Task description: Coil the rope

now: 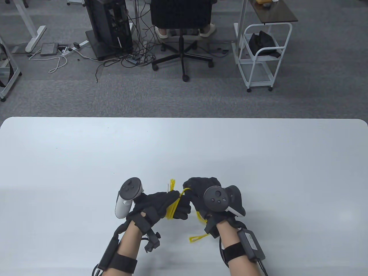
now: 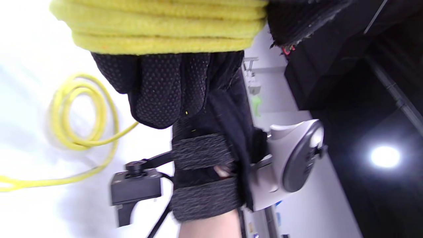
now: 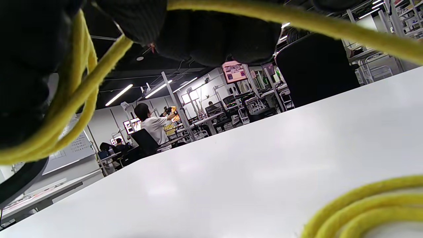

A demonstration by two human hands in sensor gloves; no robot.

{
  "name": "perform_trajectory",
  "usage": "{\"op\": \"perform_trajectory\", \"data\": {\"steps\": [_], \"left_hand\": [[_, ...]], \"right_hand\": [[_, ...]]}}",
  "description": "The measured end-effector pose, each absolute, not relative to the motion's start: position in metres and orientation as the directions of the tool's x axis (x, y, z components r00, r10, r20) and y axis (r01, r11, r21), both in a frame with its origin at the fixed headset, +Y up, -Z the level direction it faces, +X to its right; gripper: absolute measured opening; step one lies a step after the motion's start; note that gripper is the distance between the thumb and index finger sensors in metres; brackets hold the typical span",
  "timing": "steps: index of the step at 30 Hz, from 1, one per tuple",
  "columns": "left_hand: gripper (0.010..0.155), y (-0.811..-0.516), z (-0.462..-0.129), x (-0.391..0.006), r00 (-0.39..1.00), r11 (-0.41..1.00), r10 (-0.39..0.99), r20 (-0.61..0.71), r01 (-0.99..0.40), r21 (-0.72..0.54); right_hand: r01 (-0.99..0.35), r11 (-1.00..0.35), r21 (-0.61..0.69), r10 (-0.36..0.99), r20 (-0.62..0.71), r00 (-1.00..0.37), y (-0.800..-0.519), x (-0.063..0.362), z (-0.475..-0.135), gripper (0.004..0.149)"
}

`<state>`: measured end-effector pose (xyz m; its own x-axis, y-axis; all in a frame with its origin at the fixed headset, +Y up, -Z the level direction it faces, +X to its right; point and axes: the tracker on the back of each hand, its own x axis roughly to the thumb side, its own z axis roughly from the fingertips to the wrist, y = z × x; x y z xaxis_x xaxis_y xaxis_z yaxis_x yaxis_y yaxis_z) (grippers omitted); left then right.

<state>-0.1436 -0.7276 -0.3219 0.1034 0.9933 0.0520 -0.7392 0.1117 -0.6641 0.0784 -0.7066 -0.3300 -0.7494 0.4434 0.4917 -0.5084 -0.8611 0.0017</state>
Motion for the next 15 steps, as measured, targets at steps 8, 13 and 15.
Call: {"op": "perform_trajectory", "data": {"steps": [8, 13, 15], "left_hand": [[0.061, -0.732, -0.321, -0.145, 0.273, 0.211, 0.962, -0.003, -0.751, -0.626], [0.06, -0.723, -0.318, -0.157, 0.305, 0.295, 0.952, 0.037, -0.874, -0.386], [0.06, -0.723, -0.317, -0.161, 0.293, 0.285, 0.956, 0.025, -0.902, -0.324]], "right_hand": [[-0.594, -0.804, -0.002, 0.508, 0.517, -0.689, -0.702, 0.072, -0.325, 0.04], [-0.623, -0.782, -0.019, 0.506, 0.564, -0.653, -0.699, 0.058, -0.317, 0.042], [-0.625, -0.78, -0.024, 0.496, 0.584, -0.642, -0.698, 0.052, -0.313, 0.042]]}}
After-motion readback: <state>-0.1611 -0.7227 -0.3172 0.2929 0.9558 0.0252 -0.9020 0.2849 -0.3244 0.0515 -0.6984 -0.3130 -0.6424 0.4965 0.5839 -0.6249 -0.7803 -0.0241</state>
